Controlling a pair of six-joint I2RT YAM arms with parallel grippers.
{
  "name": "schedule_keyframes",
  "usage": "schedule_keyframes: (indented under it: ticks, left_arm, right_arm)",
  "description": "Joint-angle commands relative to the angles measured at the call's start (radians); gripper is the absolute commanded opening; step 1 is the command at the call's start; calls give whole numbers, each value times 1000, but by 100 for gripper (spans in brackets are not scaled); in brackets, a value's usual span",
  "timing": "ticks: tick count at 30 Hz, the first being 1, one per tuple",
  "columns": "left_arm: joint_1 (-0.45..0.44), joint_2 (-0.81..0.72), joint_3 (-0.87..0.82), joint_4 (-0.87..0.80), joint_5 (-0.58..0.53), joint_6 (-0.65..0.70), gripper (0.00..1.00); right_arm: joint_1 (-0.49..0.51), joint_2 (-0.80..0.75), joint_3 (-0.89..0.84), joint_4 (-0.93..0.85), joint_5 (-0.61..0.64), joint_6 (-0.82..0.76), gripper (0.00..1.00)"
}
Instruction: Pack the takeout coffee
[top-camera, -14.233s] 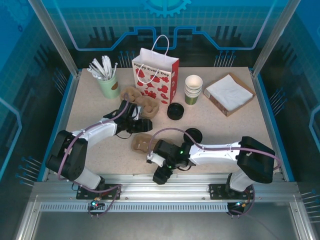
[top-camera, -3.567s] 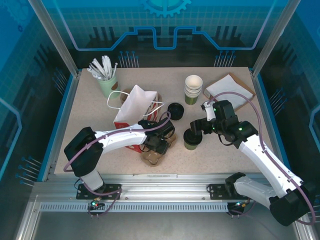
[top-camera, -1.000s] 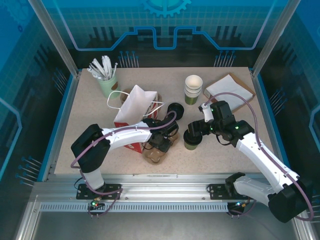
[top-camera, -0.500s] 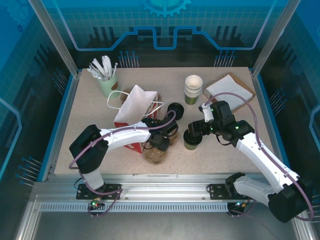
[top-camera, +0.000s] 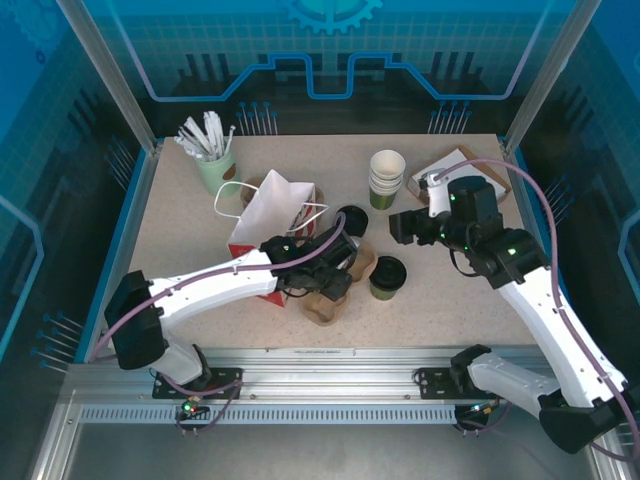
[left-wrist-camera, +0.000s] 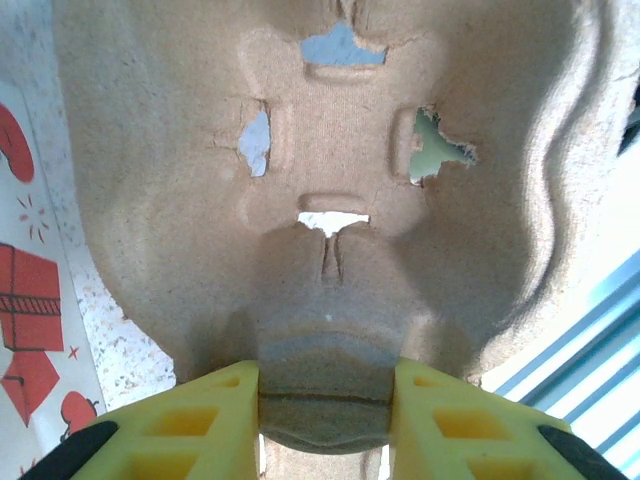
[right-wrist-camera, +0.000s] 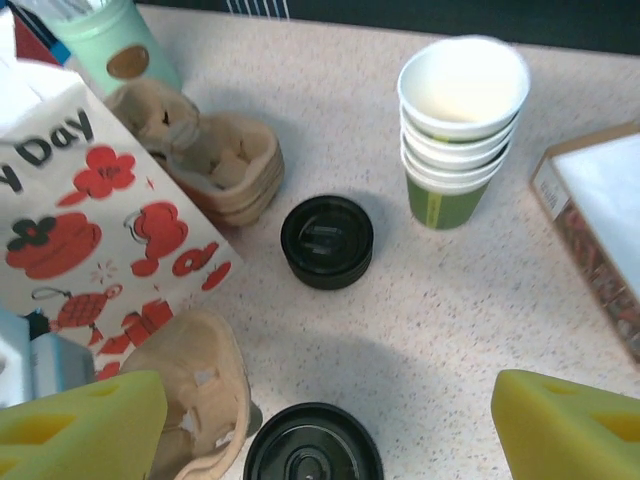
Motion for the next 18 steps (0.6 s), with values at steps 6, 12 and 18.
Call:
schedule_keyframes:
  ticks: [6, 12, 18]
  left_arm:
    - [-50, -43, 155, -16, 30, 46, 31]
    - [-57, -67, 274, -40, 85, 95, 31]
    - [-57, -133, 372, -25, 182, 128, 31]
  right_arm:
    - [-49, -14, 116, -135, 72, 5, 86]
    - [-117, -37, 193, -207, 132, 9, 86]
    - [-182, -98, 271, -235, 155, 42, 86]
